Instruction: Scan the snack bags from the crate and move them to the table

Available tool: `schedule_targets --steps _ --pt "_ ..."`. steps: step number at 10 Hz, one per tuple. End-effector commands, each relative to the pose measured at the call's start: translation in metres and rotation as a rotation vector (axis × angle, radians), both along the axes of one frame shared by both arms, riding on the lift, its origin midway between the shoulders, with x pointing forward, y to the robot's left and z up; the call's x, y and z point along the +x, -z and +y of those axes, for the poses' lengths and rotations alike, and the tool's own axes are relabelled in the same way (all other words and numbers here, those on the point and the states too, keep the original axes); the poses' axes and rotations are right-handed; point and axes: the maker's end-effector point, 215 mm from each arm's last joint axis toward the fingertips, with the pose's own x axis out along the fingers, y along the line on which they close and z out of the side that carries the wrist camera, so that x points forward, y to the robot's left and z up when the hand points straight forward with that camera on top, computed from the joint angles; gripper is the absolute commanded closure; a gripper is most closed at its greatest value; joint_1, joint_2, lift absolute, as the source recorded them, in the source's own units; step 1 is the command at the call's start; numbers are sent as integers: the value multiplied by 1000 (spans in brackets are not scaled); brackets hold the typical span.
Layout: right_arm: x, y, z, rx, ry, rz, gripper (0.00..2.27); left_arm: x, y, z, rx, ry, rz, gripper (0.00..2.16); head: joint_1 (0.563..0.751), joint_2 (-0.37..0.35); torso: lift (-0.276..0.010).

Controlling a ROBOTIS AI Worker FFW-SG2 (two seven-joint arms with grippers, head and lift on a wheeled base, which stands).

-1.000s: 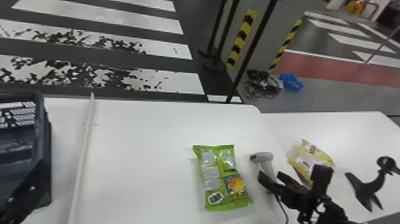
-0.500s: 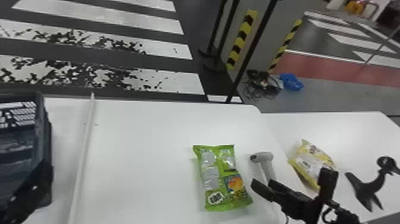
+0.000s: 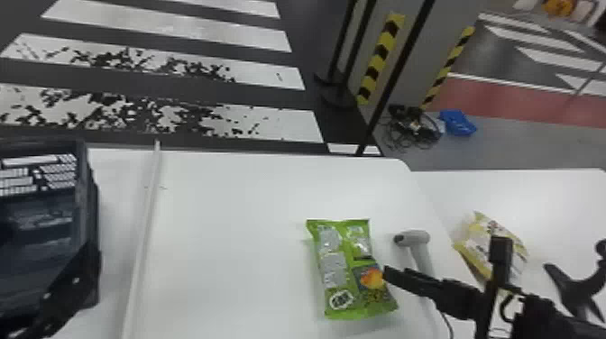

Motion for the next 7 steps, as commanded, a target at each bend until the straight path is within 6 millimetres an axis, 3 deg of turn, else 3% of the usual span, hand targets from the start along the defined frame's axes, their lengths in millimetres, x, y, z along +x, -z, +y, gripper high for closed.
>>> schedule_targets --steps 1,4,6,7 --pt "12 8 -4 15 -24 21 198 2 5 1 -1 -4 6 9 695 -294 -95" --pt "20 26 11 40 -96 41 194 11 10 1 -3 -8 12 9 695 -277 -95" --pt "15 38 21 13 -159 76 198 14 7 0 -8 -11 5 9 695 -262 -95" --pt "13 42 26 3 -182 88 458 16 10 2 -9 -13 11 9 695 -255 -95"
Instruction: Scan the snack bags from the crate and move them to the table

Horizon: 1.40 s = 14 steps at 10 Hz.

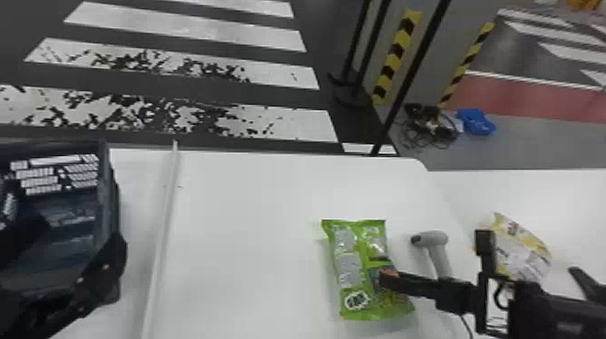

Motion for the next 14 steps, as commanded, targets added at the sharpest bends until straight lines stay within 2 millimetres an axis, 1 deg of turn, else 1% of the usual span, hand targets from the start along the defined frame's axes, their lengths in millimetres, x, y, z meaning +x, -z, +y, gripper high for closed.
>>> schedule_targets --steps 1,2,3,5,7,8,9,10,11,12,13,14 --pt "-3 9 5 -31 -28 26 1528 2 2 0 -2 0 3 9 695 -252 -95" --pt "-2 11 7 -40 -29 35 2246 2 2 0 -1 -1 4 9 695 -245 -95" --pt "2 11 5 -49 -12 27 2243 3 1 1 -1 -2 4 9 695 -241 -95" --pt "5 8 -4 -67 27 7 2243 3 3 0 -6 2 9 9 695 -243 -95" --pt "3 -5 -2 -64 39 -16 2243 3 0 0 -13 4 4 9 695 -250 -95" --pt "3 -16 1 -59 57 -34 2243 2 -4 -1 -17 8 -3 9 695 -250 -95" --pt "6 -31 -6 -75 87 -69 2243 -1 -14 -5 -24 18 -16 9 695 -249 -95" --pt "8 -46 -18 -85 152 -112 2243 -2 -21 -8 -28 23 -25 9 695 -255 -95" --pt "16 -62 -43 -108 250 -167 2243 -3 -23 -9 -28 26 -21 9 695 -269 -95" --pt "25 -76 -83 -172 361 -218 2243 -3 -22 -10 -26 29 -17 9 695 -282 -95" --pt "32 -89 -120 -224 464 -257 2243 -4 -20 -10 -30 33 -14 9 695 -320 -95" --pt "38 -99 -150 -225 542 -282 2243 -5 -17 -11 -36 33 -7 9 695 -350 -95"
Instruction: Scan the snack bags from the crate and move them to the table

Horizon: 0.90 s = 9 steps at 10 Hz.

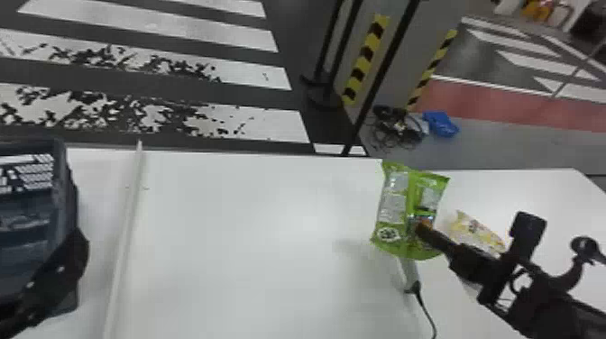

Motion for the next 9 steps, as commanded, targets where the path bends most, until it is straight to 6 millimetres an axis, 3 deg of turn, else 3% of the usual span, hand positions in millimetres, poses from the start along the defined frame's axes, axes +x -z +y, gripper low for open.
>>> schedule_targets --steps 1,6,9 --pt "10 -9 -47 -7 116 -44 2243 0 2 0 -6 -2 5 9 695 -350 -95" --pt "42 -5 -181 -168 375 0 2243 -6 15 7 24 -3 38 12 695 -350 -95" --pt "40 -14 -248 -315 536 -12 2243 -7 15 9 26 -5 39 12 695 -350 -95"
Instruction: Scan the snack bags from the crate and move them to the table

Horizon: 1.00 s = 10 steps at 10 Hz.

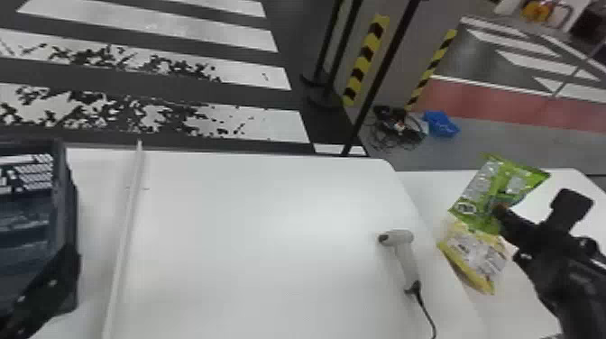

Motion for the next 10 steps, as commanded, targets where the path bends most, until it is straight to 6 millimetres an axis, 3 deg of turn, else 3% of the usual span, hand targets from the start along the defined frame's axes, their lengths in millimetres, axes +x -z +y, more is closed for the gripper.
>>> schedule_targets --steps 1,2,3,4,5,7,9,10 --pt "0 -6 -16 -95 36 -1 2243 1 -1 -1 -2 3 -2 12 695 -350 -95" --pt "-2 2 -17 -146 49 47 2240 0 -1 -3 -6 8 0 12 695 -350 -95" --pt "-2 6 -15 -178 51 73 1868 0 -3 -4 -9 10 -5 12 695 -350 -95" --pt "-5 12 -13 -178 52 84 741 -2 -2 -4 -8 13 -2 12 695 -350 -95" --pt "-7 20 -10 -172 48 97 -2 -3 0 -5 -9 14 2 12 695 -350 -95" --pt "-16 33 -8 -133 53 126 6 -4 -4 -8 -12 20 -4 12 695 -350 -95" --pt "-21 33 -4 -105 45 122 26 -5 -10 -13 -18 27 -13 12 695 -350 -95" --pt "-26 38 9 -57 27 138 26 -4 -9 -12 -18 24 -13 12 695 -350 -95"
